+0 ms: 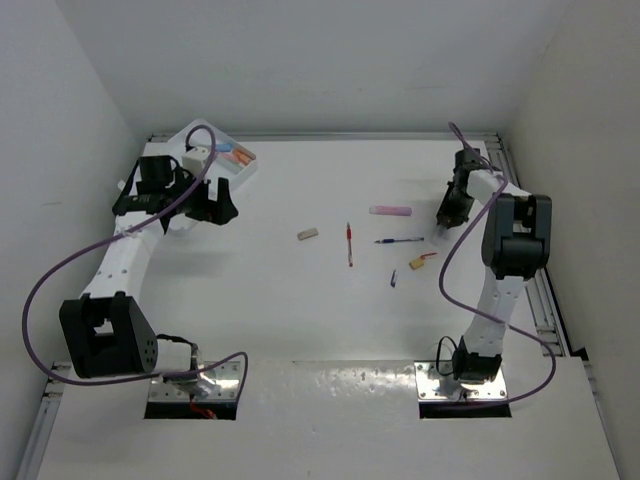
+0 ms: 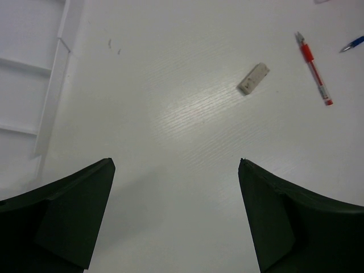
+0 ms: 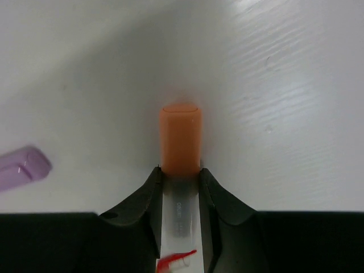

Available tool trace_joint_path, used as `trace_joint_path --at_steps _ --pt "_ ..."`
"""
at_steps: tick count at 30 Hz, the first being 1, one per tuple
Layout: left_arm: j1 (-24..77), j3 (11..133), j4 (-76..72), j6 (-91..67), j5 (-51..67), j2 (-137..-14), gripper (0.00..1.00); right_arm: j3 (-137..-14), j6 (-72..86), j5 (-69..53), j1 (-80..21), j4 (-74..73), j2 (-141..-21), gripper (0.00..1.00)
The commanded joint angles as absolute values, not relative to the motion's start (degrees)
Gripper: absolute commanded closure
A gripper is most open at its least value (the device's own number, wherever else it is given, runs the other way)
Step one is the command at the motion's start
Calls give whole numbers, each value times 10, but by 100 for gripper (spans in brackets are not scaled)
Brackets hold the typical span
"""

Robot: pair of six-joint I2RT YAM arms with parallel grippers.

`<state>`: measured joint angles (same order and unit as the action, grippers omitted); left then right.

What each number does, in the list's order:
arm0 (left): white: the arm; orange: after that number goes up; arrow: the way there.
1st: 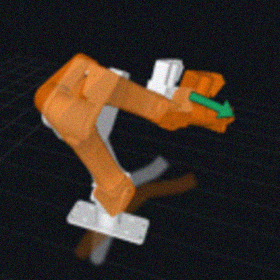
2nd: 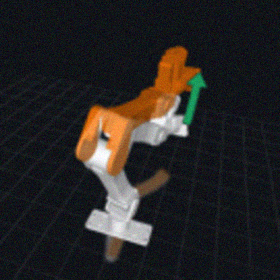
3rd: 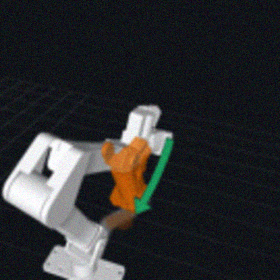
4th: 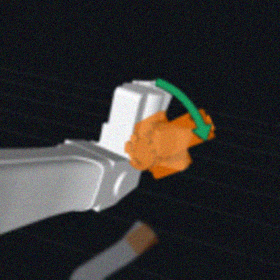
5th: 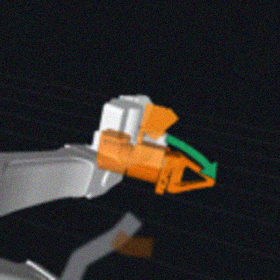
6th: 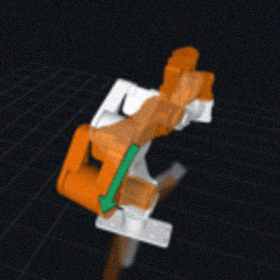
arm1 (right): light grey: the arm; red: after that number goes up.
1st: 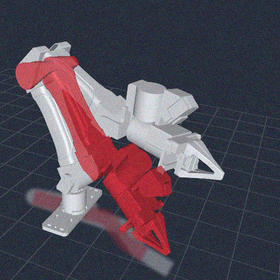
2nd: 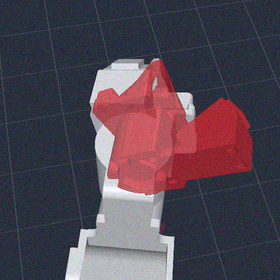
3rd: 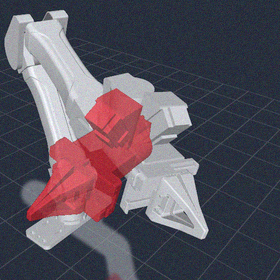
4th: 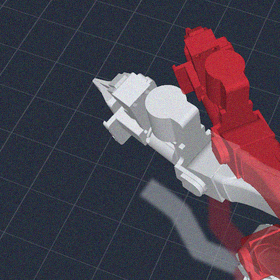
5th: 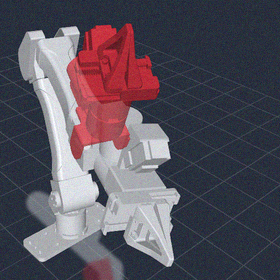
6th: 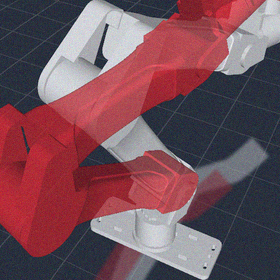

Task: Sort the stationery into containers
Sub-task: Pick up the pen from the center of the board, then place the pen in the storage box.

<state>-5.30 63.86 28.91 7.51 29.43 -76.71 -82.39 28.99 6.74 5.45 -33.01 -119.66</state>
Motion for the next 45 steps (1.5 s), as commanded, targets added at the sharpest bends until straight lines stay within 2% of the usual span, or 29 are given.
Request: trace_joint_path --at_steps 1,5,10,14,16,20,25,33,41,45 --pt "-51 633 242 33 364 -737 3 -812 226 -65 55 -339 -1142 100" --pt "-42 607 146 -101 435 -708 3 -806 180 -234 29 -331 -1065 100" --pt "-6 581 49 -213 485 -697 6 -770 96 -312 -60 -335 -954 100" --pt "34 597 35 -251 491 -716 8 -699 17 -282 -182 -316 -856 100" --pt "55 610 41 -256 499 -727 9 -675 -31 -227 -221 -307 -816 100" --pt "96 606 42 -264 510 -744 14 -667 -70 -132 -314 -296 -794 100" --pt "129 584 42 -243 529 -745 21 -681 -90 -82 -362 -293 -795 100" --pt "143 548 -23 -300 537 -737 18 -748 35 -54 -377 -265 -851 100" --pt "155 532 -26 -293 433 -691 21 -837 247 12 -372 -265 -931 100" --pt "181 537 -25 -301 384 -693 27 -855 315 31 -373 -273 -949 100"
